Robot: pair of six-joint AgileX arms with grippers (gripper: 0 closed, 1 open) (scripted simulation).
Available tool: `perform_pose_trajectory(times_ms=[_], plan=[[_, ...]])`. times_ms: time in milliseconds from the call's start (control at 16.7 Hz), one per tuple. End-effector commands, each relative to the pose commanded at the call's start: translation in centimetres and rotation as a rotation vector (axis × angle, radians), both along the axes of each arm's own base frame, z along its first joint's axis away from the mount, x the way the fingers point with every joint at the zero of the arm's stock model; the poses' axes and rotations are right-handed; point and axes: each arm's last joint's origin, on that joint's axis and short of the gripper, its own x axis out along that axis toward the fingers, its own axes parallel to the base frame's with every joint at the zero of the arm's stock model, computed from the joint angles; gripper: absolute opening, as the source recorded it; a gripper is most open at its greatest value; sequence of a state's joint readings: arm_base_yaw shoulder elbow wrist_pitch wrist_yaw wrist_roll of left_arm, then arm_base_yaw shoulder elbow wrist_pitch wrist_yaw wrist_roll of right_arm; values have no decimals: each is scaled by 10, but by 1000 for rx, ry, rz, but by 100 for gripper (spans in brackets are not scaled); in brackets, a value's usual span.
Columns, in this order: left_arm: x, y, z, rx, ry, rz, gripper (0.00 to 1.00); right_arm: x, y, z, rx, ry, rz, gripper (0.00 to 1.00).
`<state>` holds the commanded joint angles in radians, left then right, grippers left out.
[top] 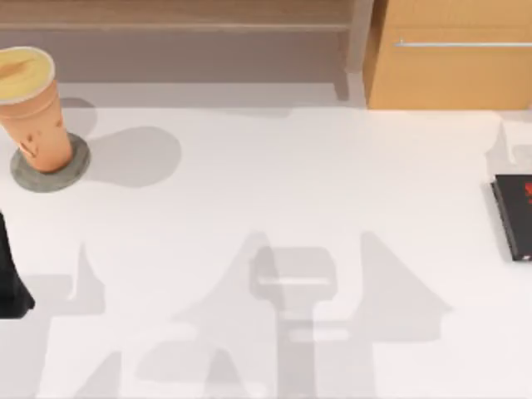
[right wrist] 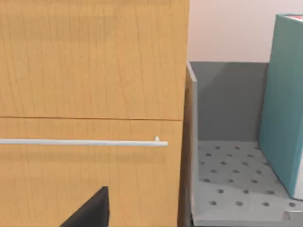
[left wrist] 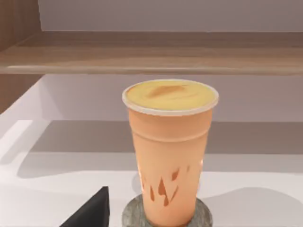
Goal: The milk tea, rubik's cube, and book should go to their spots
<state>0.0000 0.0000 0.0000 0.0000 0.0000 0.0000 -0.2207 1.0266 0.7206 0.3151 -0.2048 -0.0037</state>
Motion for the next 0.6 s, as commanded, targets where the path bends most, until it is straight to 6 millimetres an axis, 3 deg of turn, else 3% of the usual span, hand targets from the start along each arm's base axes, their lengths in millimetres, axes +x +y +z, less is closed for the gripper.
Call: perform_pose_trajectory(times_ms=[300,420,600], plan=[[0,0,0,0,0,0,100,111,-52,-25,24,87,2,100],[0,0,0,0,0,0,100,144,-75,-38,24,81,3,100],[0,0,0,0,0,0,100,178,-107,-52,12,47,3,100]])
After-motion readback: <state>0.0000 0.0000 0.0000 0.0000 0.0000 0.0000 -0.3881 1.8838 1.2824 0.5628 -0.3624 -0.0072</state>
